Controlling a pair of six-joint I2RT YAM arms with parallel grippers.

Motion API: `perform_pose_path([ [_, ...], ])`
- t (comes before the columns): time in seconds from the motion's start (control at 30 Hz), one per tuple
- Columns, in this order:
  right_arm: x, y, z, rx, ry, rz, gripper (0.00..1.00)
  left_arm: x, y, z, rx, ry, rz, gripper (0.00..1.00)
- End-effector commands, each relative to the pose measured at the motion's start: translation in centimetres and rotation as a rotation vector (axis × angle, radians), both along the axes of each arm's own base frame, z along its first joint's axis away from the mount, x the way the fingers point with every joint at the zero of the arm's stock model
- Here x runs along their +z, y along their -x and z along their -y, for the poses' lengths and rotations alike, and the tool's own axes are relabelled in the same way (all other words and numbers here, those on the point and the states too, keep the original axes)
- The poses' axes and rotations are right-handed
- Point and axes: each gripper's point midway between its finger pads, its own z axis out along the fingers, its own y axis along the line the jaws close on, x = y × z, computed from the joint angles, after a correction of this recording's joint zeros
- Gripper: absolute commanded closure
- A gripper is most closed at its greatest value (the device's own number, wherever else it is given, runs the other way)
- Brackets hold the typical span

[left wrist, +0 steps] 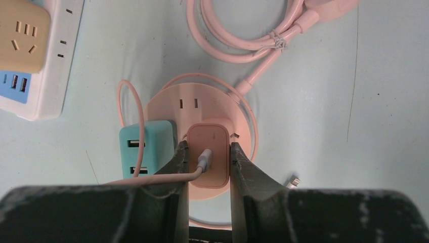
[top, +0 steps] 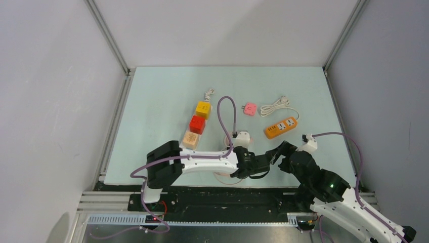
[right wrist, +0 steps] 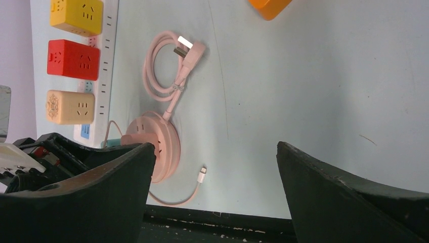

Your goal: Insert the plug

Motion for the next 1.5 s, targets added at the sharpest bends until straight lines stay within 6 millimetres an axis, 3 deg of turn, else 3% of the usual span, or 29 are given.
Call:
perform_pose_path([
  [0.0, 0.8, -0.4, 0.2, -0.025, -0.018, 0.028, 0.07, -7.0, 3.8, -1.2, 0.075, -0.011, -0.22, 0.92],
  [0.1, 1.0, -0.5, 0.1, -0.02, -0.013, 0.03, 0.06, -6.0, 3.1, -1.4, 0.082, 0.009, -0.187, 0.74],
  [0.2, 1.2, -0.7, -0.2, -0.007, -0.006, 0.034, 0.06, -4.3, 2.5, -0.7, 0.037, 0.022, -0.166, 0.44],
  [0.27, 1.2, -0.8, -0.2, -0.004, 0.005, 0.035, 0.07, -2.0, 1.9, 0.8, -0.008, 0.065, -0.142, 0.29],
  [0.4, 1.4, -0.7, -0.1, 0.002, 0.009, 0.041, 0.06, 3.4, 0.4, 2.4, -0.054, 0.157, -0.049, 0.17],
  [0.53, 1.6, -0.7, -0.2, 0.001, -0.003, 0.044, 0.06, 7.0, -0.3, 2.7, -0.075, 0.214, 0.021, 0.15],
  [0.77, 1.2, -0.5, -0.4, 0.011, -0.005, 0.019, 0.08, 8.4, 0.5, 2.5, -0.085, 0.26, 0.022, 0.25],
  [0.93, 1.1, -0.3, -0.1, 0.019, 0.019, 0.017, 0.08, 9.8, 0.6, 1.2, -0.085, 0.28, 0.057, 0.31],
  [1.2, 1.6, -0.3, -0.3, 0.047, 0.059, -0.002, 0.06, 14.7, 1.6, -0.3, -0.234, 0.307, 0.085, 0.31],
  [1.33, 3.0, -0.5, -1.4, 0.122, 0.077, 0.004, 0.01, 16.8, 1.9, -1.6, -0.284, 0.336, 0.103, 0.26],
  [1.43, 5.4, -1.8, -2.6, 0.179, 0.084, 0.068, 0.01, 18.0, 1.4, -1.6, -0.316, 0.378, 0.133, 0.21],
  [1.47, 5.3, -2.2, -3.0, 0.194, 0.096, 0.057, 0.0, 18.5, 1.3, -1.8, -0.32, 0.387, 0.139, 0.19],
])
